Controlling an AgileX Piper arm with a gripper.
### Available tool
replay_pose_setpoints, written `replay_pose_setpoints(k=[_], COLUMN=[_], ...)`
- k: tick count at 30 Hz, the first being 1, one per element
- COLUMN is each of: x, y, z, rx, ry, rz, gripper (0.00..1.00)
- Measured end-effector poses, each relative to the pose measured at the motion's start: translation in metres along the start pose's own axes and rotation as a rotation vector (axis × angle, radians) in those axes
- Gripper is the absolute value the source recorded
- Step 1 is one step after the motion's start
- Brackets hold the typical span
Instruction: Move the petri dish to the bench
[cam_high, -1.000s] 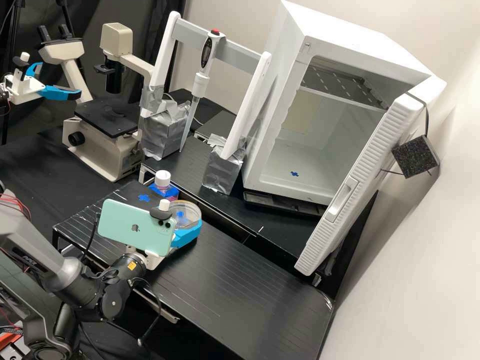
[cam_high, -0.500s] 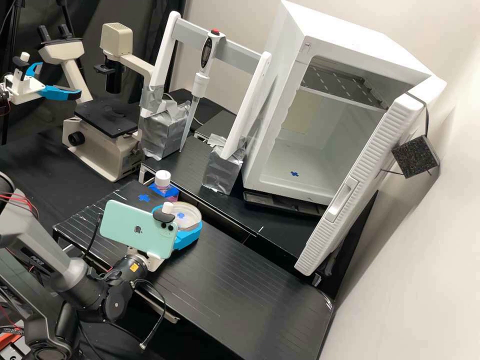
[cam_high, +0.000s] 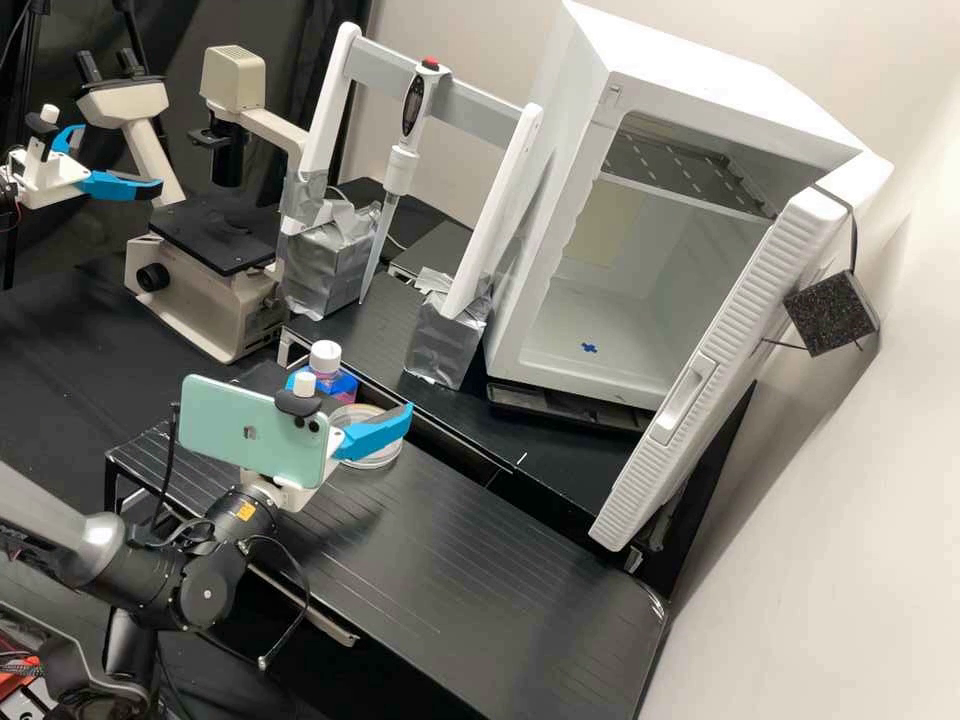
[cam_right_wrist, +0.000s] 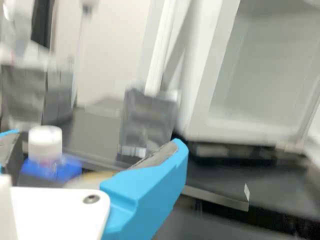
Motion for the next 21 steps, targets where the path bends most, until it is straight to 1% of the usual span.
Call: replay_pose_setpoints(k=[1, 3, 6, 7, 8, 11, 13, 14, 16, 18, 21], x=[0.0, 0.0, 0.001, 0.001, 0.003, 0.008, 0.013, 0.015, 0.021, 0.025, 0.029], y=[0.002, 0.007, 0.01, 0.011, 0.01, 0.009, 0.01, 0.01, 0.011, 0.013, 0.013], z=[-0.004, -0.011, -0.015, -0.015, -0.013, -0.012, -0.012, -0.012, -0.013, -0.014, -0.017], rx=[0.004, 0.029, 0.068, 0.083, 0.105, 0.133, 0.162, 0.187, 0.227, 0.236, 0.232], ry=[0.02, 0.057, 0.091, 0.09, 0.088, 0.096, 0.105, 0.115, 0.126, 0.126, 0.127], rz=[0.027, 0.091, 0.141, 0.147, 0.146, 0.123, 0.114, 0.121, 0.151, 0.19, 0.224], gripper=[1.0, 1.0, 1.0, 1.0, 1.0, 1.0, 1.0, 1.0, 1.0, 1.0, 1.0])
